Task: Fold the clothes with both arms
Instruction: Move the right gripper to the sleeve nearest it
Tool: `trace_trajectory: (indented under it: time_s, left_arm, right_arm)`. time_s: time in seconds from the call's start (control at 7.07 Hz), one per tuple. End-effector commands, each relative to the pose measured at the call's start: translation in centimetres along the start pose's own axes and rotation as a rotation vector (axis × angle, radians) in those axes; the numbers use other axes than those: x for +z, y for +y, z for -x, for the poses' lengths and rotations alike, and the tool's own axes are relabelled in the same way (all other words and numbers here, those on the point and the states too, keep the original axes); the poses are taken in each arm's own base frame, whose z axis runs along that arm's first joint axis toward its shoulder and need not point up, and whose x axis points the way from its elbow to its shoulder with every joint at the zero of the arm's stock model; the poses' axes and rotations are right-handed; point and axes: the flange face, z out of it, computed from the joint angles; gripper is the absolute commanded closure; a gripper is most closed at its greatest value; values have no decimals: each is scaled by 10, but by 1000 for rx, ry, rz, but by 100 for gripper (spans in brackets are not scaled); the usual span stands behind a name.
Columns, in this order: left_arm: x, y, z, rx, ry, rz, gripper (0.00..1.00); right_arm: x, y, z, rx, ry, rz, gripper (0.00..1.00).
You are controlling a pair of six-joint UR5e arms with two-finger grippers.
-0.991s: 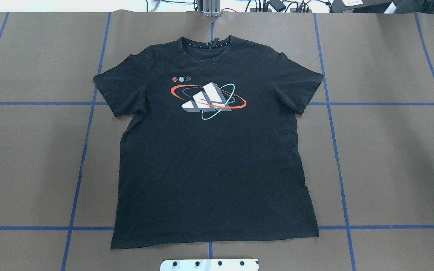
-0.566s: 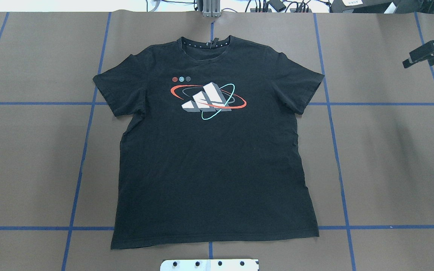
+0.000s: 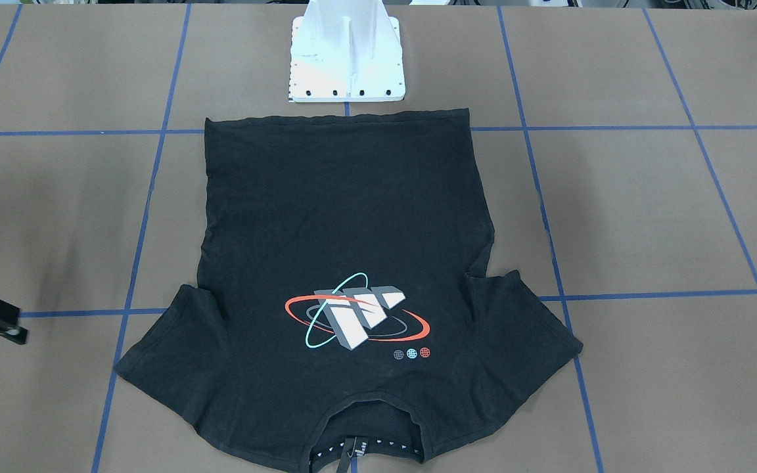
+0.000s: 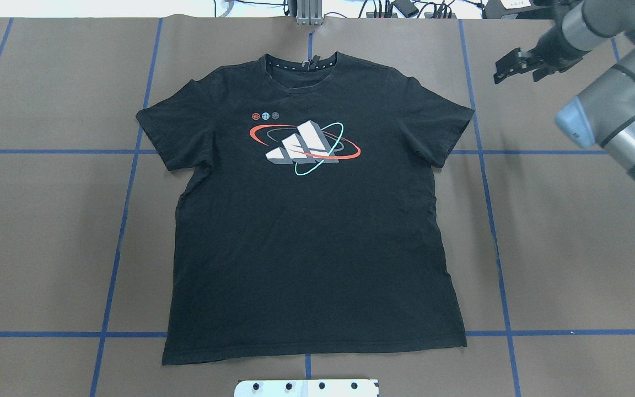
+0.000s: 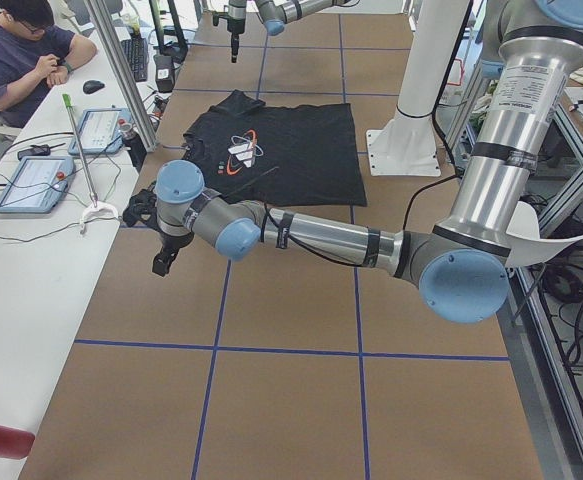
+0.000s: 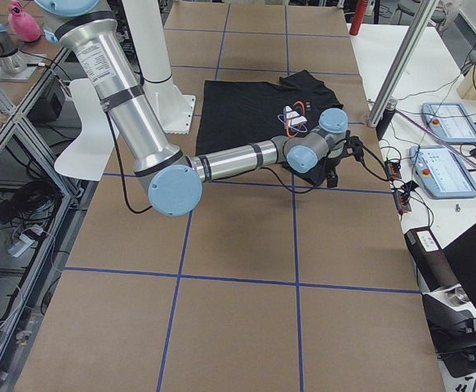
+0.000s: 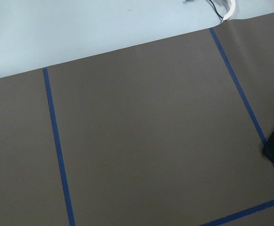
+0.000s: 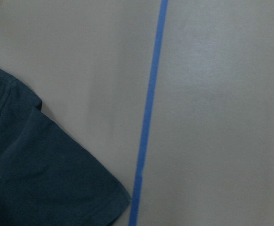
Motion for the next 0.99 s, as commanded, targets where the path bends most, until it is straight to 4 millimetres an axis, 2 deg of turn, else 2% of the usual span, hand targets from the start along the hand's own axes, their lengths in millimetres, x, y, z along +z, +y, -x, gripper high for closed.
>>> trace_trajectory:
  time_s: [0.0,0.28,0.85]
  left_arm:
    - [11,-3,8,6,2,-3,0]
    - [11,-4,7,6,3,-3,0]
    - [11,-7,5,10,6,-4,0]
  right_arm:
    - [47,13,34,-22,2,-100,0]
    - [63,9,36,-27,-2,-90,1]
    - [87,20,25,-27,25,-50,14]
